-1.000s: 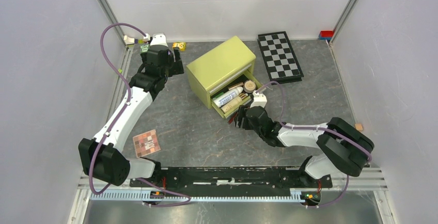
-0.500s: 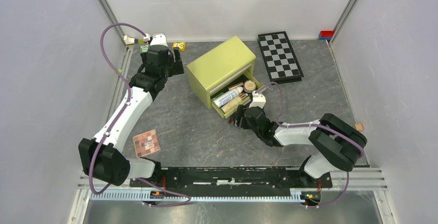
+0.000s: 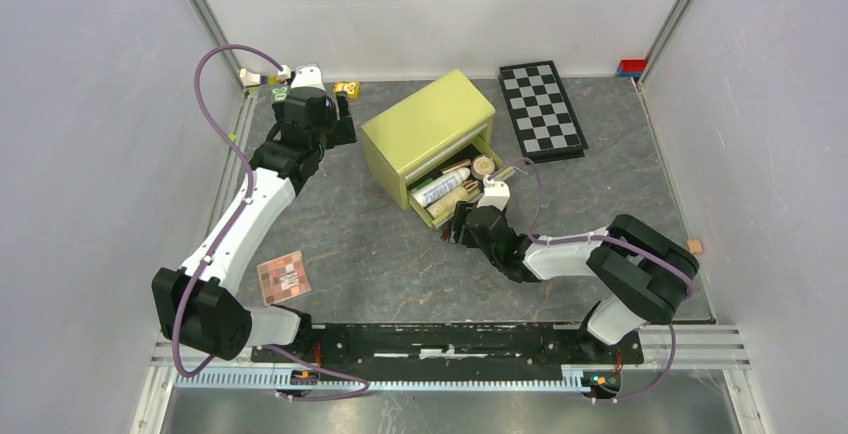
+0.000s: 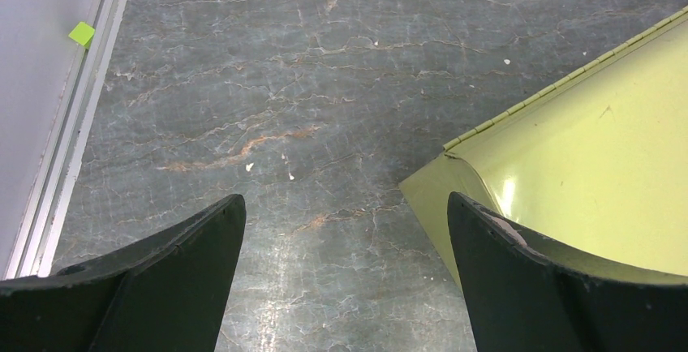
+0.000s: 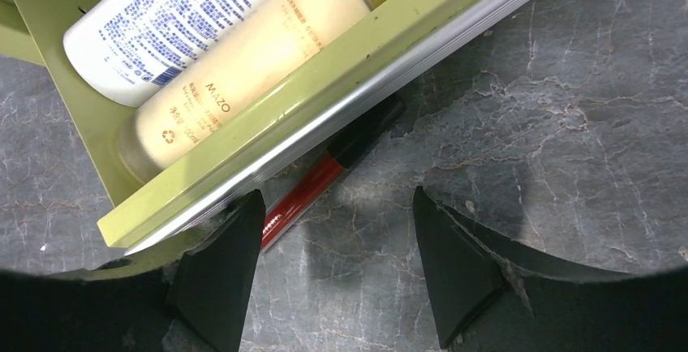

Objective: Organize the makeup
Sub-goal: Pick up the lipstick at the center of the board.

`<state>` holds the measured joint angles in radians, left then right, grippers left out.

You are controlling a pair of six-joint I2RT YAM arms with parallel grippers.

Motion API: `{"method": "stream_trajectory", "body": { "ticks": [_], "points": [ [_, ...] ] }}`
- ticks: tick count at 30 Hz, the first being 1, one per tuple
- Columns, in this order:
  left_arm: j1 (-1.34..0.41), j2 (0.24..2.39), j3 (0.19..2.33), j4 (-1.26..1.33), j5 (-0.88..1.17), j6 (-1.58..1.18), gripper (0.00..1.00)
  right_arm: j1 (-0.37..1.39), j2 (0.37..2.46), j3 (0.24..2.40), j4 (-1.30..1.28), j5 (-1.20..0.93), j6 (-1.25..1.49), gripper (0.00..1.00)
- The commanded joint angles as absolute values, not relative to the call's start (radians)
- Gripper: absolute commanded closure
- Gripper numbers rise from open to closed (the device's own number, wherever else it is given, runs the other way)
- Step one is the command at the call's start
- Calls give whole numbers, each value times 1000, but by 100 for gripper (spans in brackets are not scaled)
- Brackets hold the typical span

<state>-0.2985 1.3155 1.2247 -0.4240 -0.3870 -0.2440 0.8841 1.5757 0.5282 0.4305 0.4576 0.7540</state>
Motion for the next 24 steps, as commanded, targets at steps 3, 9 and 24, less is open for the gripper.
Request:
{"method": "stream_trajectory", "body": {
  "ticks": [3, 9, 24],
  "points": [
    [-299, 1299, 1238, -408, -382, -212, 0, 891, 1641, 560, 418, 493, 767, 26],
    [-299, 1301, 1237, -408, -382, -212, 0, 899, 1671, 591, 379, 517, 766, 25],
    [-299, 1300, 1238, -408, -382, -209, 0, 924, 1679, 616, 207, 594, 709, 47]
  ]
}}
